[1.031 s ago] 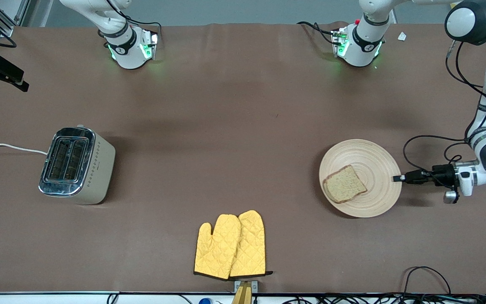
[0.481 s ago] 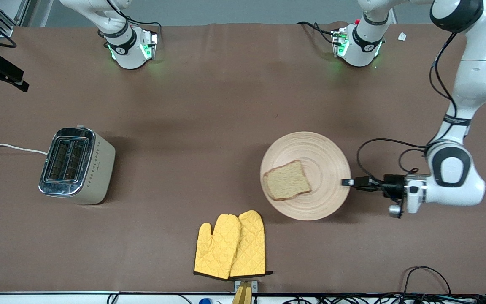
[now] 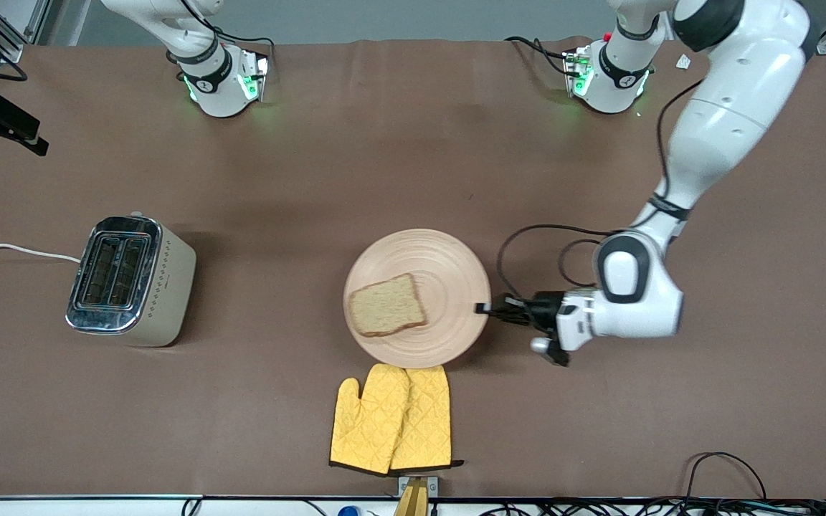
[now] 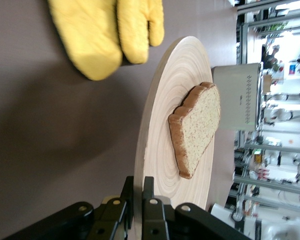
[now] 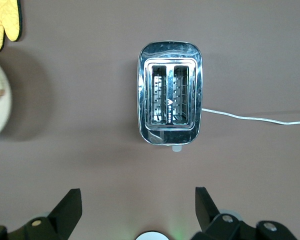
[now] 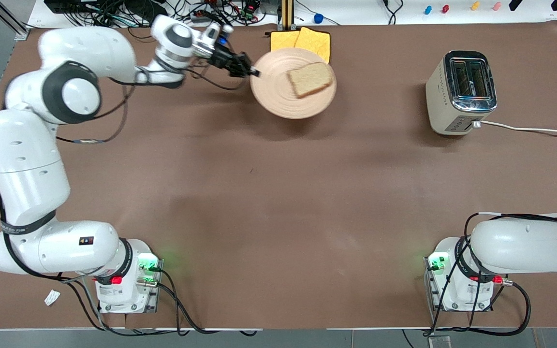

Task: Move plate and put bread in toaster
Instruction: 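Push the wooden plate with the left gripper toward the toaster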

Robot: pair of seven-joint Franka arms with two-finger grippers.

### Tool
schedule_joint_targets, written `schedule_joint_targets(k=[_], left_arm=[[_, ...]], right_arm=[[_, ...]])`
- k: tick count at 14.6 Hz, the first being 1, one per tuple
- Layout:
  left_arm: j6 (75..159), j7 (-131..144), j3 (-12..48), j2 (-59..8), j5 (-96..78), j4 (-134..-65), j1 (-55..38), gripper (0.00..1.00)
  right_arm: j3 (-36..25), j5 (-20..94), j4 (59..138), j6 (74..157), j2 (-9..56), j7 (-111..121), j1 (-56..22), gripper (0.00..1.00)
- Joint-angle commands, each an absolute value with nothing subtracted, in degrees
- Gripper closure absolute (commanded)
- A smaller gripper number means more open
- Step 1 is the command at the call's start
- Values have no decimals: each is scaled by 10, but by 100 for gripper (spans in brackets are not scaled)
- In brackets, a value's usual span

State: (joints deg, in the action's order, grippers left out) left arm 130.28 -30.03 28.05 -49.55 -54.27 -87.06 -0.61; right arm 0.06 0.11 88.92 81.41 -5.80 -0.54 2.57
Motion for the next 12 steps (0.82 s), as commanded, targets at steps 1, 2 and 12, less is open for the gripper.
schedule_joint_targets(k=[1, 2, 12], left_arm=[[1375, -318, 282, -518, -623, -863, -69, 100], [1408, -322, 283, -526, -641, -861, -93, 100], [1434, -322, 282, -564, -687, -861, -135, 0]], right_arm=[[1, 4, 891, 812, -63, -6, 27, 0], [1, 4, 891, 812, -63, -6, 27, 0], [0, 4, 891, 812, -63, -6, 27, 0]])
